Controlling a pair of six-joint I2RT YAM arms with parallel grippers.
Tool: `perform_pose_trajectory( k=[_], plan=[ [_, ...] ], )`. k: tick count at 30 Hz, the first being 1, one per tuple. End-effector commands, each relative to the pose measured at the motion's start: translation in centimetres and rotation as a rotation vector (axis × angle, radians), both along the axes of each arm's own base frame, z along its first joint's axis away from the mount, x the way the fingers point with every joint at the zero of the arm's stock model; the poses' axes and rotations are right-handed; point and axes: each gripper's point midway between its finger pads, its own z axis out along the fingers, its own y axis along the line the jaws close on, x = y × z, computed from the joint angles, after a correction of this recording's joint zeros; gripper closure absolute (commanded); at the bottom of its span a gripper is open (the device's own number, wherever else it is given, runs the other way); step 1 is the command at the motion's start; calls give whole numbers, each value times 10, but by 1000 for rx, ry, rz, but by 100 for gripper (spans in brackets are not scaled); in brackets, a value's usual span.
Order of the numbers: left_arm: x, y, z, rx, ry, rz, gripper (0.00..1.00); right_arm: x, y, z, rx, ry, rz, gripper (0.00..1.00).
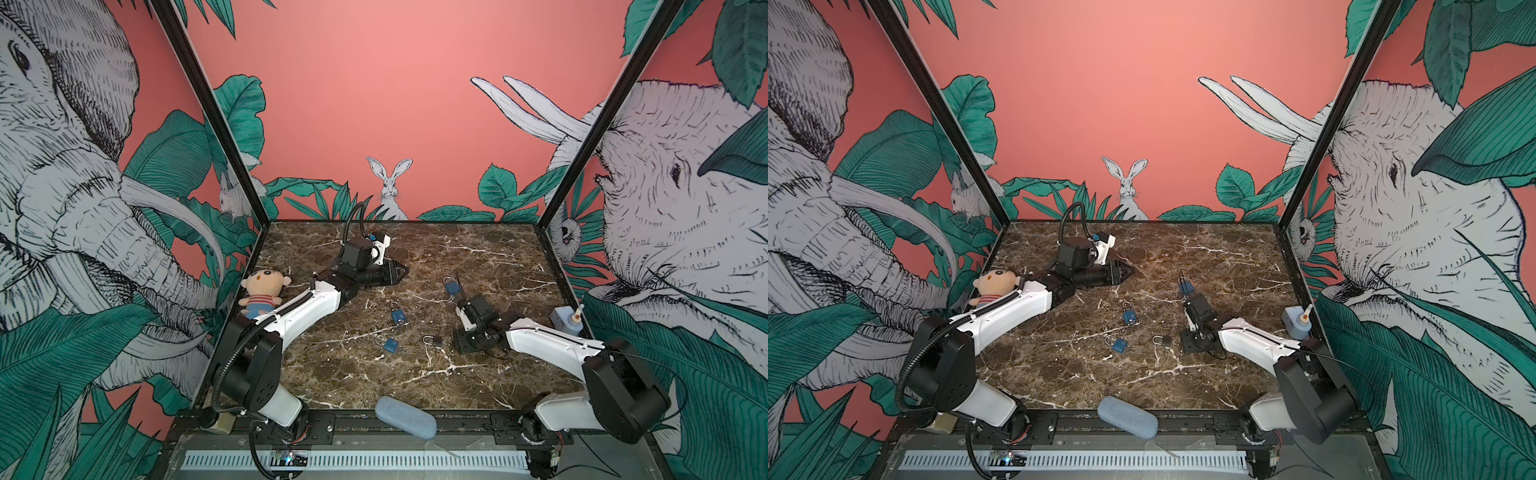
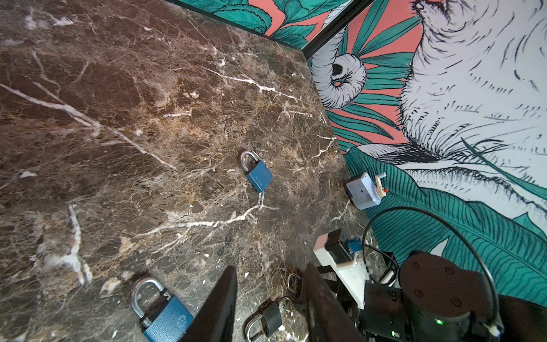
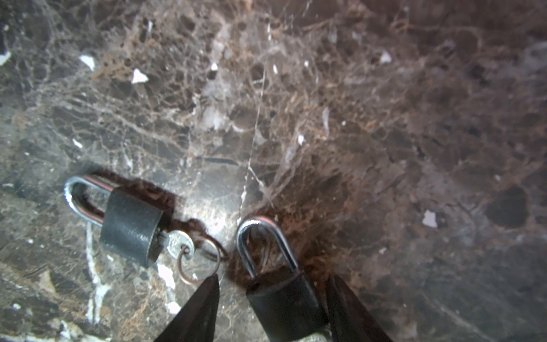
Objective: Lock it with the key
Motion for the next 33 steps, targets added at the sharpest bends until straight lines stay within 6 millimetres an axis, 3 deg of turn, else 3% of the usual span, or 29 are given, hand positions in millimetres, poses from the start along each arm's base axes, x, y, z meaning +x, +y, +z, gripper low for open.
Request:
perform_pose_trajectory(
  k=[1,25,33],
  plan=[
    [-3,1,11,-20,-28,-5,60,-7,-2,4,-5,-1,-5,42],
    [-4,1,12,-30,-24,-9,60,-3,2,-4,-205,-28,83,57],
    [-3,3,11,-17,-29,-5,60,-1,0,-1,-228,-42,85,77]
  ],
)
